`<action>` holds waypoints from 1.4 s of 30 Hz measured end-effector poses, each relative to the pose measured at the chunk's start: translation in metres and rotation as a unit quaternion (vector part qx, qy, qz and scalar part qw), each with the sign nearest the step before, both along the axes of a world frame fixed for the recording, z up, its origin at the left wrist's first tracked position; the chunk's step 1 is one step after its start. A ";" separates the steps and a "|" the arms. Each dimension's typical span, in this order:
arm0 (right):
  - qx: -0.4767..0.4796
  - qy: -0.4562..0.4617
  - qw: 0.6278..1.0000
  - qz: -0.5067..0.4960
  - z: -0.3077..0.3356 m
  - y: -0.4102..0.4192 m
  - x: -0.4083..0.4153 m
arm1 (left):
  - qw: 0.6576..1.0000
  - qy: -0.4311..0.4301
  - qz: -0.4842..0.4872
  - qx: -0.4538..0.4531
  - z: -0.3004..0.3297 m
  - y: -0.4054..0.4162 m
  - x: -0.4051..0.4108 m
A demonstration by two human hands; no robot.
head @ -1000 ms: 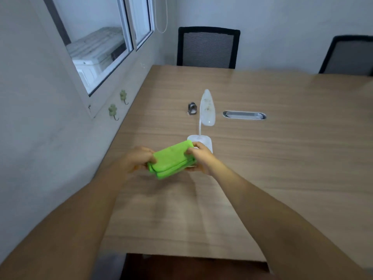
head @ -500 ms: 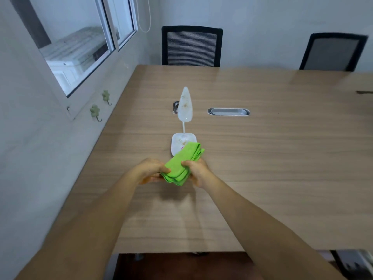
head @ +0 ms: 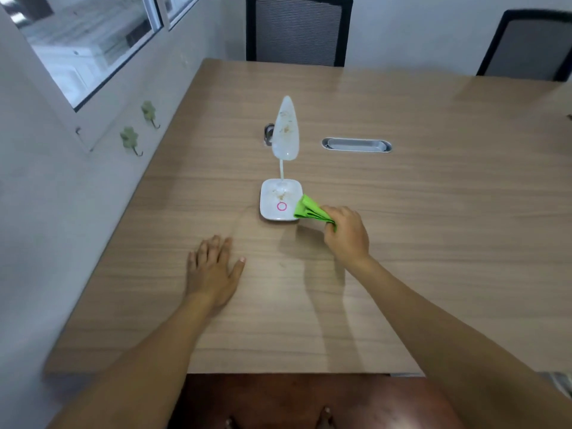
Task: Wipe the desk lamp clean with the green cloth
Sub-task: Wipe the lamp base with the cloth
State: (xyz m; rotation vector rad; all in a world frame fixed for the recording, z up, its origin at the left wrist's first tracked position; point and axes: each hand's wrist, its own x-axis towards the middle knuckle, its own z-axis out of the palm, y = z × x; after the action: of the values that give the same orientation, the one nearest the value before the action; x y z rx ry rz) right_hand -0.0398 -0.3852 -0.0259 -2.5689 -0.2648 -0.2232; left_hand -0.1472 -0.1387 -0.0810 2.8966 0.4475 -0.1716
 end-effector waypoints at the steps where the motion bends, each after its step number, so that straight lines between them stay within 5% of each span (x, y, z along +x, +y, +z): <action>1: 0.015 -0.004 1.000 -0.001 0.001 0.004 0.003 | 1.000 -0.015 0.001 0.009 -0.001 -0.001 -0.002; 6: 0.045 0.014 0.999 -0.005 0.011 0.032 0.036 | 0.997 -0.069 -0.003 0.045 -0.008 -0.002 -0.005; 14: -0.059 0.114 0.988 0.090 0.008 0.043 0.043 | 0.994 -0.090 -0.001 0.069 -0.011 -0.003 -0.006; 21: -0.039 -0.086 0.987 0.130 0.000 0.027 0.021 | 0.992 -0.101 0.003 0.072 -0.013 -0.003 -0.005; 29: -0.110 0.011 0.982 0.153 0.009 0.064 0.043 | 0.992 -0.103 0.002 0.067 -0.015 -0.001 -0.006; 36: -0.161 -0.088 0.969 0.165 0.001 0.053 -0.004 | 0.992 -0.105 -0.001 0.073 -0.016 -0.002 -0.006; 42: -0.209 -0.028 0.972 0.101 0.029 0.092 0.037 | 0.992 -0.109 0.002 0.064 -0.014 -0.002 -0.006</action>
State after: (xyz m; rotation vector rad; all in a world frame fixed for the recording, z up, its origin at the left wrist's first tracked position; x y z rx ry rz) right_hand -0.0026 -0.2931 0.0033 -2.9241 -0.6520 -0.1802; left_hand -0.1530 -0.1410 -0.0954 2.9920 0.4394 0.1803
